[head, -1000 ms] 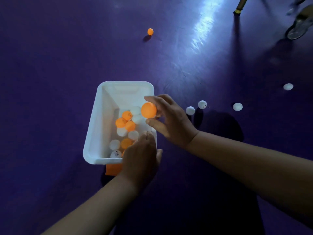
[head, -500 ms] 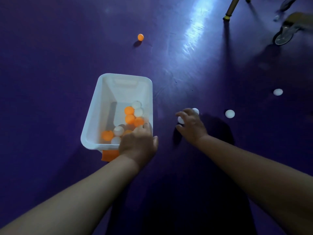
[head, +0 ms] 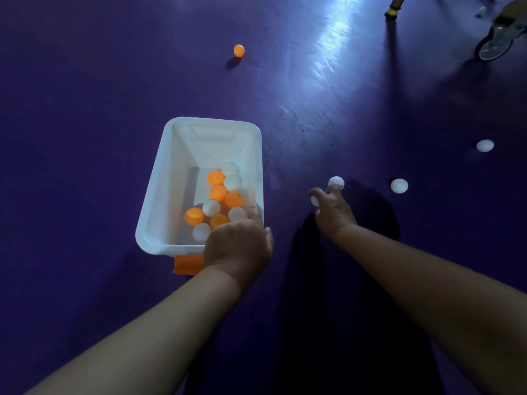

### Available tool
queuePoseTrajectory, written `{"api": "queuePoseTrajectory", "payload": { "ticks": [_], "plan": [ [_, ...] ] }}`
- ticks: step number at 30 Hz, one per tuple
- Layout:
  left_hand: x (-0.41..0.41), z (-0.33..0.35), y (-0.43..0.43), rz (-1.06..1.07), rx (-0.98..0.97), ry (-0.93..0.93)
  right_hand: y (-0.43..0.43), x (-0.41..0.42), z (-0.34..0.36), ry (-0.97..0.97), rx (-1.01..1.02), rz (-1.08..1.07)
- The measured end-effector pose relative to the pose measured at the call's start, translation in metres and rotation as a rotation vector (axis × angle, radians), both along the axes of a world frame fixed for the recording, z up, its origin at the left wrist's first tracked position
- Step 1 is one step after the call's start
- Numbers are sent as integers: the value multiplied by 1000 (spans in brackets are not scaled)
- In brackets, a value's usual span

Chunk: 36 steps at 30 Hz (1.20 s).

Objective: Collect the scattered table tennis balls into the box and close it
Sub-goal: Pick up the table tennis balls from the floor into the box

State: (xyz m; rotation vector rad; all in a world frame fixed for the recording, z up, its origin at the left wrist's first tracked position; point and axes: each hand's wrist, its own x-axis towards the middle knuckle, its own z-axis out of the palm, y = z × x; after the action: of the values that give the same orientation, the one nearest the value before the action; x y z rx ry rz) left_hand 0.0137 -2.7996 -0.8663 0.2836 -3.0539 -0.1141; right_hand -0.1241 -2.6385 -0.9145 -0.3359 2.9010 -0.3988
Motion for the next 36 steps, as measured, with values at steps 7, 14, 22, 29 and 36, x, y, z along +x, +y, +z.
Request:
{"api": "queuePoseTrajectory", "payload": {
  "ticks": [7, 14, 22, 29, 36],
  "plan": [
    [0, -4, -2, 9, 150, 73, -55, 20, 52, 532, -638, 303],
    [3, -4, -3, -22, 142, 109, -78, 14, 63, 547, -613, 490],
    [-3, -3, 3, 19, 20, -20, 4, -36, 13, 325, -92, 27],
    [-2, -6, 2, 4, 20, 1, 30, -37, -8, -100, 138, -21],
    [-2, -6, 4, 10, 18, -5, 28, -29, -11, 170, -145, 32]
  ]
}}
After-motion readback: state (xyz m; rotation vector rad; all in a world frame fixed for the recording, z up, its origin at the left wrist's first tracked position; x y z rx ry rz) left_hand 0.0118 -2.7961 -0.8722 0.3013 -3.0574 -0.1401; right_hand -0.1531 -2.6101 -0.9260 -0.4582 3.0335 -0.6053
